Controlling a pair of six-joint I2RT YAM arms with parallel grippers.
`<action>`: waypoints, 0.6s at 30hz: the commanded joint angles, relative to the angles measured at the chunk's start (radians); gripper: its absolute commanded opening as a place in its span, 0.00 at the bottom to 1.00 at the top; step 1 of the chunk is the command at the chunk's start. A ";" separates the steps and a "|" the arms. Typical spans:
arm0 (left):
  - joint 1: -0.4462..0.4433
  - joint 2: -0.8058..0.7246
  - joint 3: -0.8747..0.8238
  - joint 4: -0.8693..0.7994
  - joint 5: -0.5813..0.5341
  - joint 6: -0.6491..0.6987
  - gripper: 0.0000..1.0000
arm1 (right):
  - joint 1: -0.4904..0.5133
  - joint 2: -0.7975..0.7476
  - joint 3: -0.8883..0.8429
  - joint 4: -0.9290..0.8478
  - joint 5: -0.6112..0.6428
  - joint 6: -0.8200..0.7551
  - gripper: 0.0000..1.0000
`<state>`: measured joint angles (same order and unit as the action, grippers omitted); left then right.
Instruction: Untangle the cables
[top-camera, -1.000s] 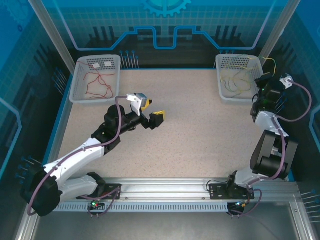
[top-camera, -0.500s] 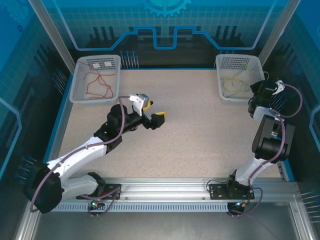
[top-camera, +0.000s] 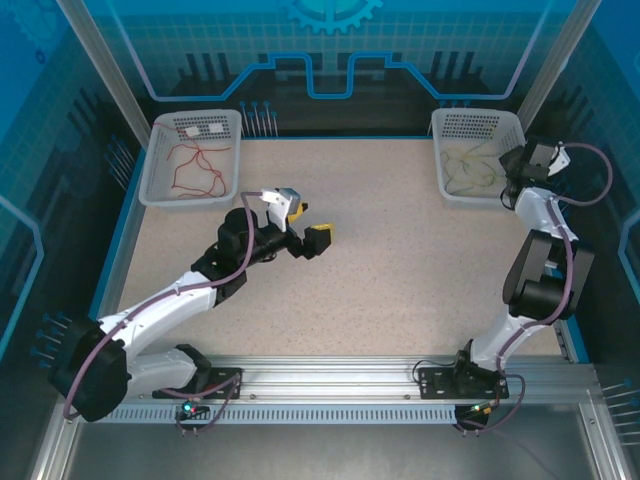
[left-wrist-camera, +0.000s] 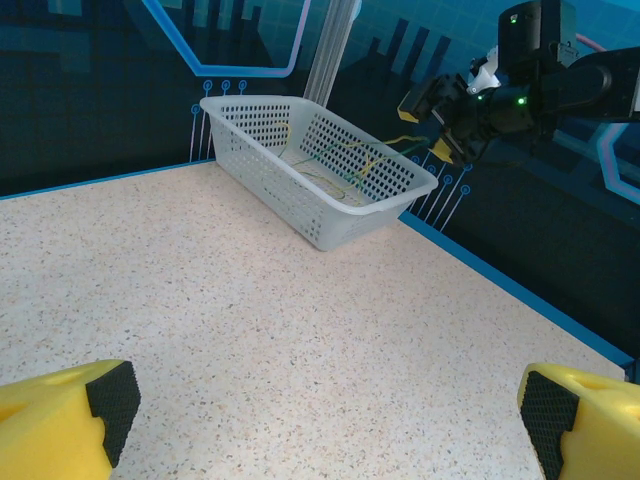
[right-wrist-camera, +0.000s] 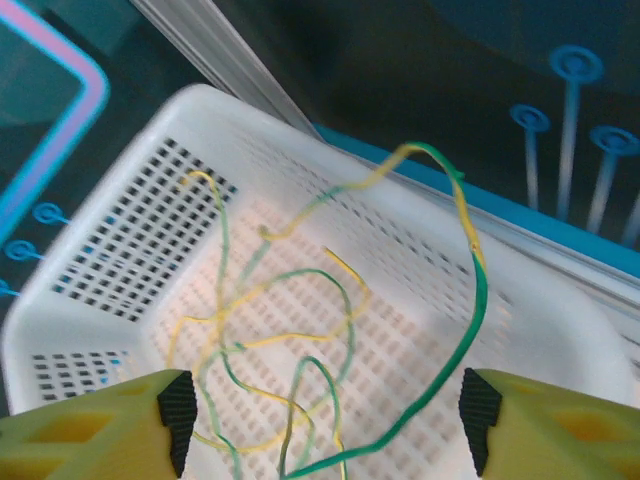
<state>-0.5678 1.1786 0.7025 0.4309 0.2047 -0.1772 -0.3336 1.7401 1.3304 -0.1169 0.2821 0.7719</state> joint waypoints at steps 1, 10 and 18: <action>-0.006 0.007 0.000 0.035 -0.016 0.009 0.99 | 0.011 -0.096 -0.002 -0.191 0.056 -0.022 0.75; -0.004 -0.026 -0.052 0.059 -0.165 0.023 0.99 | 0.059 -0.480 -0.292 -0.077 -0.016 -0.078 0.98; 0.013 -0.065 -0.187 0.171 -0.688 0.118 0.99 | 0.308 -0.766 -0.565 0.113 0.027 -0.334 0.98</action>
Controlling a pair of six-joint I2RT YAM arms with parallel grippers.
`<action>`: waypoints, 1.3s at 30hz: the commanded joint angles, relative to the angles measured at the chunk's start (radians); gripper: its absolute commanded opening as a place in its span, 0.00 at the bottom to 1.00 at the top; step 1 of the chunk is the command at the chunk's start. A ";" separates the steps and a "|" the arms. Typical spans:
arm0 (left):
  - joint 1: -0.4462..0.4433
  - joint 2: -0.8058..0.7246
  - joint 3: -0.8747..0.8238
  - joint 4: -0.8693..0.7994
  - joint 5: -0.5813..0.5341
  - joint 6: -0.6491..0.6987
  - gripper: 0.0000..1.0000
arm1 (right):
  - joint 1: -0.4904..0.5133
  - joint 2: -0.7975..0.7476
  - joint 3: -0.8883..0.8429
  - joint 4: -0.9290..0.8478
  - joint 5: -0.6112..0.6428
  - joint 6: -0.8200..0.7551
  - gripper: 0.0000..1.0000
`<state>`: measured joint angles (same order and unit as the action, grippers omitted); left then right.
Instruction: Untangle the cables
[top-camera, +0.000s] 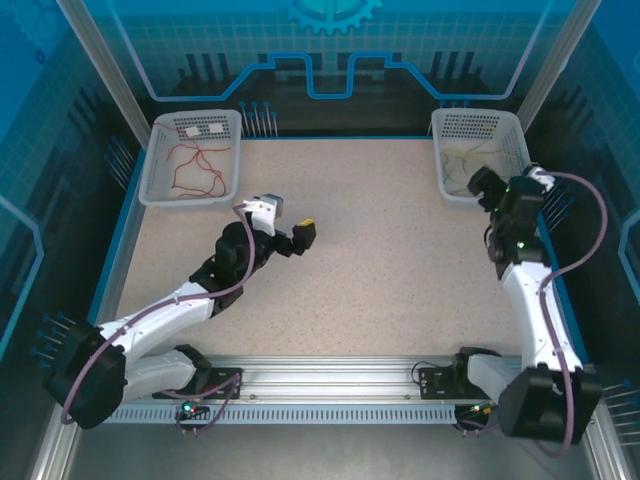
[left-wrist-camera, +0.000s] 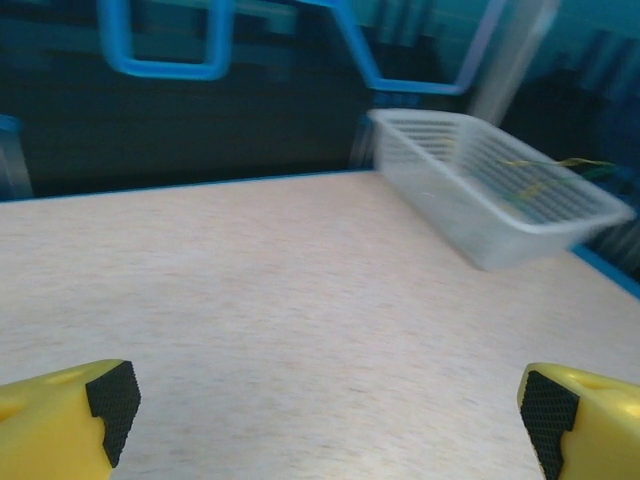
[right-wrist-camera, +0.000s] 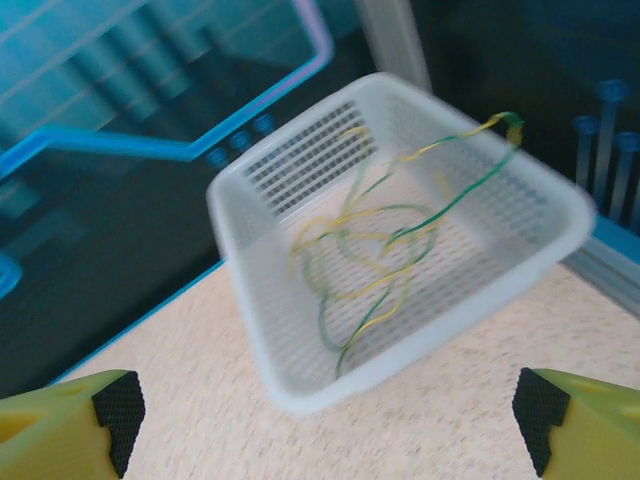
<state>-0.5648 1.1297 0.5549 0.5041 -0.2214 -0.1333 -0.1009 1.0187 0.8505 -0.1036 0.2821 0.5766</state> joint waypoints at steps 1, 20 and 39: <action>0.013 -0.011 -0.062 0.131 -0.297 0.118 0.99 | 0.125 -0.070 -0.137 0.168 0.030 -0.195 0.98; 0.249 0.237 -0.234 0.373 -0.427 0.211 0.99 | 0.370 0.198 -0.386 0.553 0.223 -0.538 1.00; 0.405 0.495 -0.372 0.896 -0.116 0.243 0.99 | 0.238 0.246 -0.524 0.819 0.036 -0.531 1.00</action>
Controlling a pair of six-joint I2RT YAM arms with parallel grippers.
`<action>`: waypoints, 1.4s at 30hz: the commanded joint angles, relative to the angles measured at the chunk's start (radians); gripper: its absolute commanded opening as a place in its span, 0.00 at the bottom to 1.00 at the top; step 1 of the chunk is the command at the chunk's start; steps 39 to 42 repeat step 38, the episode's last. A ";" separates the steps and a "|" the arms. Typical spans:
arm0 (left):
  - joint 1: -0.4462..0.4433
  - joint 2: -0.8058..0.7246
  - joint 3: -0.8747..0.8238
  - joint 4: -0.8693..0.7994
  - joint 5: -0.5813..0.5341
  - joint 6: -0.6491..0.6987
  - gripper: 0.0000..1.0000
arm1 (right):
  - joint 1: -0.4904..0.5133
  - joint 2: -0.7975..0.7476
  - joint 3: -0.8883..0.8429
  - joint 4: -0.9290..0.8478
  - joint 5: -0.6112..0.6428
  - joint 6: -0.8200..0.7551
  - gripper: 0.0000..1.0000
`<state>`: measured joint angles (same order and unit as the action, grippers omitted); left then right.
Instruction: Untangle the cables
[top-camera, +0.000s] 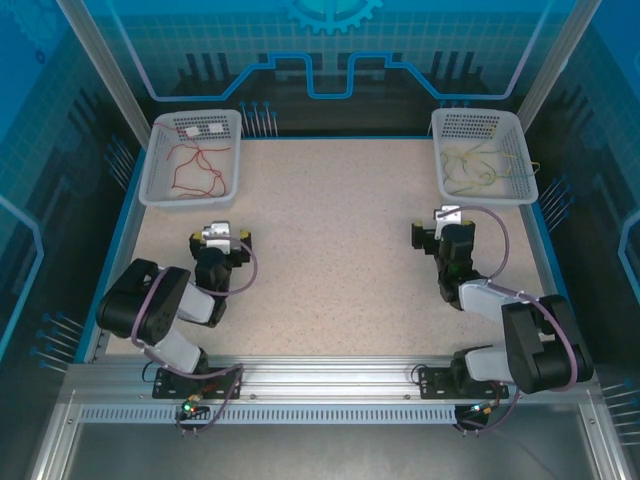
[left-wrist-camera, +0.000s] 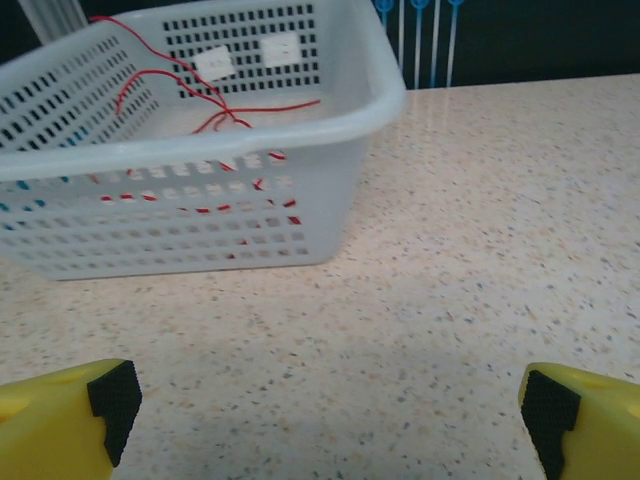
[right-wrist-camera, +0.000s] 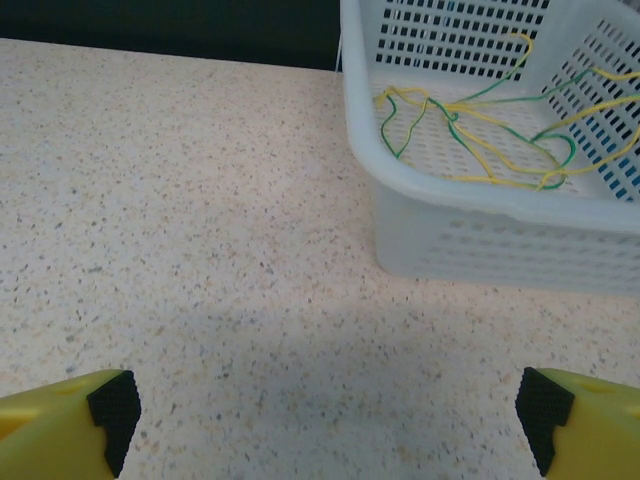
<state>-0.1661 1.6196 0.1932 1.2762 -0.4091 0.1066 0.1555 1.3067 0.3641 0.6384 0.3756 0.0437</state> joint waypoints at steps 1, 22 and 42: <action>0.007 0.007 -0.008 0.122 0.070 0.005 0.99 | -0.025 -0.053 -0.055 0.091 -0.079 0.004 1.00; 0.139 -0.070 0.170 -0.322 0.158 -0.140 0.99 | -0.080 0.195 0.053 0.142 -0.205 -0.024 1.00; 0.142 -0.070 0.190 -0.360 0.268 -0.107 0.99 | -0.078 0.195 0.054 0.140 -0.203 -0.025 1.00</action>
